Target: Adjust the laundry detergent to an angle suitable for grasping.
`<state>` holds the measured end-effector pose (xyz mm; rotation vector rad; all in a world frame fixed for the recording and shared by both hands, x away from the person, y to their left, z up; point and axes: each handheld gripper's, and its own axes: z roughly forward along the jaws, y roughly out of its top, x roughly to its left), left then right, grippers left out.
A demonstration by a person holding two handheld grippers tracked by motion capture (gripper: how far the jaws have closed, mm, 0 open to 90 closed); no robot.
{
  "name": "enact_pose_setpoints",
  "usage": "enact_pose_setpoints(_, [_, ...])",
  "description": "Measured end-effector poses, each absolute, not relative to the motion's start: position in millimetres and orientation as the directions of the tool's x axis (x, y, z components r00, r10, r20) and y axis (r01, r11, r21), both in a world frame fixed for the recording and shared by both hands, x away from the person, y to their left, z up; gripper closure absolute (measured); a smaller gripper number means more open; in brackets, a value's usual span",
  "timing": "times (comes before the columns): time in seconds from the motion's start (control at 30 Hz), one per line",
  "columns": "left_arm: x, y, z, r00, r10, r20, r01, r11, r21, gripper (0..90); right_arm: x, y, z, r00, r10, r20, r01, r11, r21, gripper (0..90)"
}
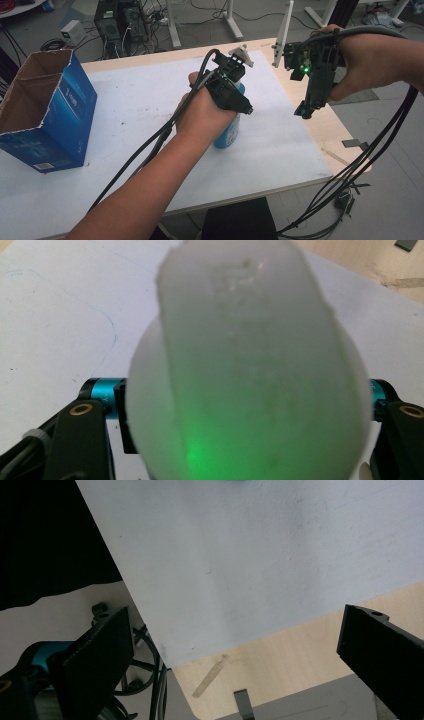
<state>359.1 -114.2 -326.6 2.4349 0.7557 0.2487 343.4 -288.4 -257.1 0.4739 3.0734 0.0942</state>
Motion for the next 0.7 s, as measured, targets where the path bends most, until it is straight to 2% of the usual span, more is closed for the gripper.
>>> enact_pose_setpoints(0.1, [359.2,-113.9,-326.9,0.822,0.570,0.012,0.460,-0.676,0.575,29.5,343.7,-288.1,-257.7,-0.953,0.301,-0.021,0.299,0.952,0.065,1.3])
enact_pose_setpoints(0.23, [360.1,-111.8,-328.2,0.822,0.569,0.005,0.465,-0.677,0.570,36.8,343.5,-288.2,-258.8,-0.952,0.306,-0.016,0.304,0.950,0.065,1.3])
enact_pose_setpoints(0.5, [360.3,-110.9,-328.0,0.815,0.579,-0.007,0.478,-0.666,0.572,39.3,343.4,-288.3,-260.5,-0.952,0.306,-0.016,0.304,0.950,0.065,1.3])
enact_pose_setpoints(0.7, [354.4,-111.5,-325.2,0.835,0.551,0.008,0.451,-0.691,0.564,41.0,342.3,-288.2,-260.3,-0.952,0.306,-0.018,0.304,0.950,0.068,1.3])
